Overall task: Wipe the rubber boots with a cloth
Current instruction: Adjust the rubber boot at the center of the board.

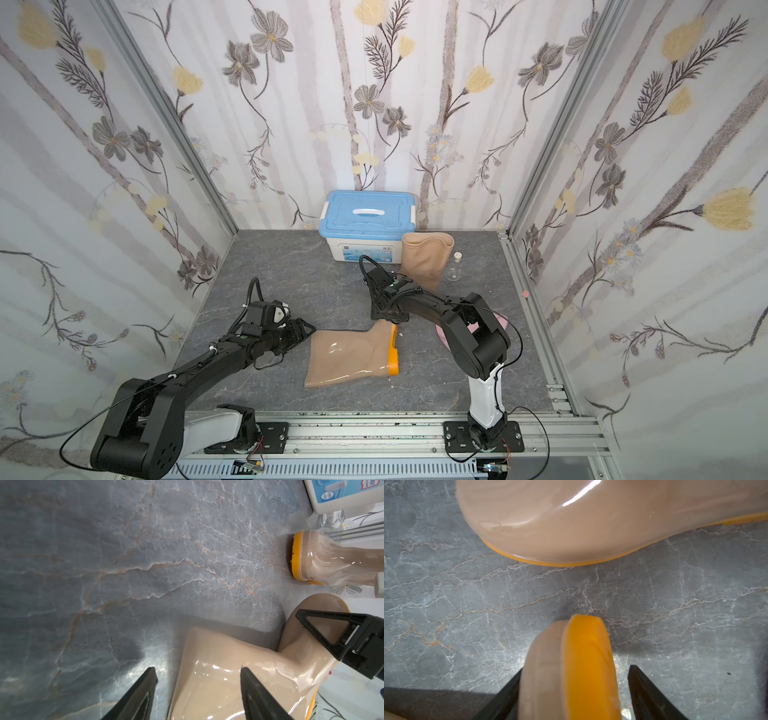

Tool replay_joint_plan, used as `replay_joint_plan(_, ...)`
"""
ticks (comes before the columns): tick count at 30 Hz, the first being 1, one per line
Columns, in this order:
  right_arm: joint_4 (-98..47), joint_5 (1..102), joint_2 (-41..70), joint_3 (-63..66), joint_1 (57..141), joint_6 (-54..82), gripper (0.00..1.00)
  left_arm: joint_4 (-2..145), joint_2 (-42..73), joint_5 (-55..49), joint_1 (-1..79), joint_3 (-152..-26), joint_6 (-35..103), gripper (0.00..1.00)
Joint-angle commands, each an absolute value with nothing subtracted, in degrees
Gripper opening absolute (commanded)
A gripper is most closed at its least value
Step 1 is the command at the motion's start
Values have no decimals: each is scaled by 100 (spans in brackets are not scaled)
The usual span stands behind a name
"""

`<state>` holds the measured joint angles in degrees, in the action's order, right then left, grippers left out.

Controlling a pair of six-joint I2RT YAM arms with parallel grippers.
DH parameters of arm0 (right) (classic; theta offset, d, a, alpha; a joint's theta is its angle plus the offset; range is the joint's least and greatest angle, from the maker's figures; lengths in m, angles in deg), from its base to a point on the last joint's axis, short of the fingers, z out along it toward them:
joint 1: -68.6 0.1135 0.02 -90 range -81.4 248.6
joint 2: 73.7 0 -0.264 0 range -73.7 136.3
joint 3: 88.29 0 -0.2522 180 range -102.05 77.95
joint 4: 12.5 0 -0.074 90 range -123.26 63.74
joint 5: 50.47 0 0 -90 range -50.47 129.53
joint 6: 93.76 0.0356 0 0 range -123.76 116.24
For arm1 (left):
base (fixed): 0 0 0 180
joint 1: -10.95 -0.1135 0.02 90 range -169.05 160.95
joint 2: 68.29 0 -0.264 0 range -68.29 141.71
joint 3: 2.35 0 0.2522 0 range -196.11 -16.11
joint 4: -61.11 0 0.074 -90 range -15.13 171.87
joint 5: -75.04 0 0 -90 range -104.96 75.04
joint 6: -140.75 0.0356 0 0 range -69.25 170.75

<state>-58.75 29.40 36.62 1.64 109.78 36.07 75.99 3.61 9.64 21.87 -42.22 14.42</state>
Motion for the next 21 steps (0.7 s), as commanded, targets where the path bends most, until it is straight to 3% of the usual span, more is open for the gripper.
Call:
replay_joint_plan(1, -5825, 2920, 3612, 184, 10965, 3642, 74, 6653, 751, 1040, 2183, -4400, 1340, 67)
replay_joint_plan(11, -5602, 3213, 3616, 345, 10781, 3590, 73, 5416, 2321, 1893, 2149, -4815, 981, 62)
replay_joint_plan(21, -5196, 3590, 3722, 543, 10512, 3656, 73, 5465, 2178, 2200, 2149, -4197, 986, 57)
